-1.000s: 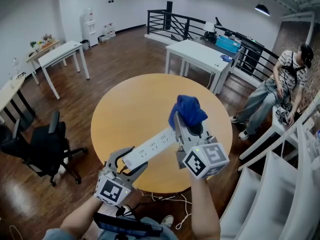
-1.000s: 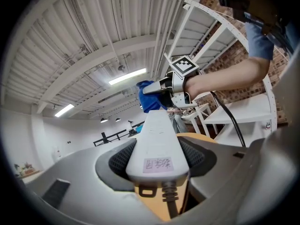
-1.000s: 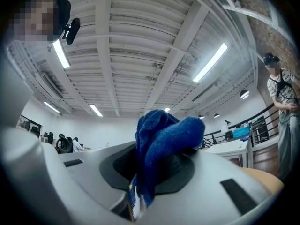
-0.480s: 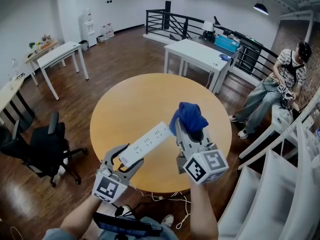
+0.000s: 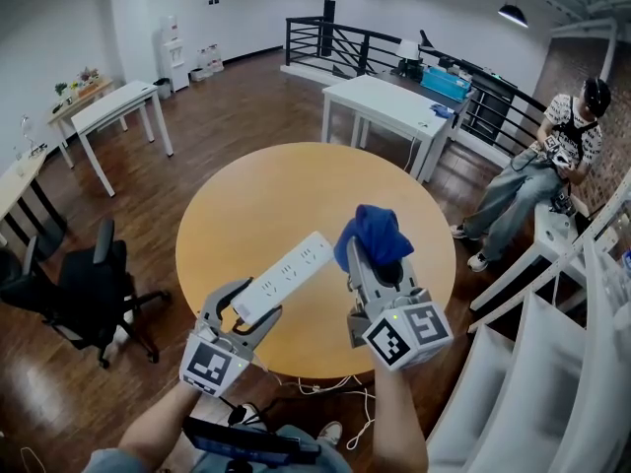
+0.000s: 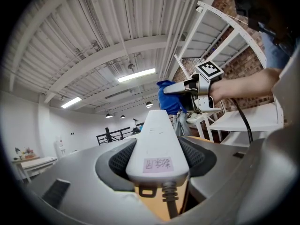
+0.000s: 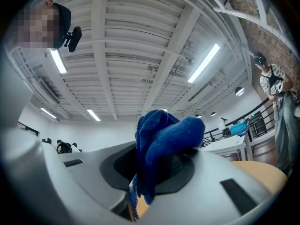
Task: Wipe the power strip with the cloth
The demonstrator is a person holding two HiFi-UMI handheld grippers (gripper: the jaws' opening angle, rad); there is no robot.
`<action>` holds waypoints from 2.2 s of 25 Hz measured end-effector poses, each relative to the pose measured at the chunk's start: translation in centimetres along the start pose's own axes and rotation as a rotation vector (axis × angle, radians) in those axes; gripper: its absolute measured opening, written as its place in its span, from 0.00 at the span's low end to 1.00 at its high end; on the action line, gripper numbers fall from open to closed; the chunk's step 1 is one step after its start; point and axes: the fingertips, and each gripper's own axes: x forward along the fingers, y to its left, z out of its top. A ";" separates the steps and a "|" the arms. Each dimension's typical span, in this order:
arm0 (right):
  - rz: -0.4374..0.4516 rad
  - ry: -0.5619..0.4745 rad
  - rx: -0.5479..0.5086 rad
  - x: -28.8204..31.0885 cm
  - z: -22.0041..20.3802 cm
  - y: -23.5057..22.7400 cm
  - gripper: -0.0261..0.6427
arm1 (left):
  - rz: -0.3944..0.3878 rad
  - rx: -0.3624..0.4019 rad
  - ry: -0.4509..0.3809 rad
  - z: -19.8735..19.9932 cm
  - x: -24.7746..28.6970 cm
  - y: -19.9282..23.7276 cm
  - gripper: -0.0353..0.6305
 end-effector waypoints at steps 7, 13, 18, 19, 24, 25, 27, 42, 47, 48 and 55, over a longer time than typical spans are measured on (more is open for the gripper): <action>0.040 -0.003 -0.003 -0.7 -1.0 1.5 0.14 | 0.013 -0.039 -0.006 0.4 0.5 0.5 0.48; 0.106 0.014 -0.003 -1.2 -2.9 4.1 0.14 | 0.018 -0.048 -0.012 0.5 0.6 0.6 0.48; 0.157 0.009 0.012 -1.6 -3.8 6.0 0.14 | 0.027 -0.060 -0.004 0.5 0.8 0.9 0.48; 0.165 0.010 0.016 -1.7 -4.0 6.3 0.14 | 0.029 -0.062 -0.002 0.5 0.8 0.9 0.48; 0.202 0.023 0.033 -2.0 -5.2 8.3 0.14 | 0.036 -0.076 -0.001 0.5 0.7 1.0 0.48; 0.207 0.025 0.037 -2.0 -5.4 8.6 0.14 | 0.037 -0.079 -0.002 0.5 0.7 0.9 0.48; 0.216 0.030 0.042 -2.1 -5.8 9.1 0.14 | 0.041 -0.088 -0.001 0.4 0.8 1.0 0.48; 0.194 0.051 0.057 -2.1 -7.0 8.8 0.14 | 0.046 -0.144 0.064 -3.9 1.0 1.1 0.48; 0.168 0.078 0.079 -2.7 -8.1 7.9 0.14 | 0.042 -0.177 0.143 -8.2 1.1 0.5 0.48; 0.163 0.082 0.084 -2.8 -8.4 7.8 0.14 | 0.040 -0.180 0.158 -9.1 1.1 0.4 0.48; 0.133 0.118 0.106 -3.7 -10.1 7.1 0.14 | 0.016 -0.244 0.311 -15.8 1.4 -1.0 0.48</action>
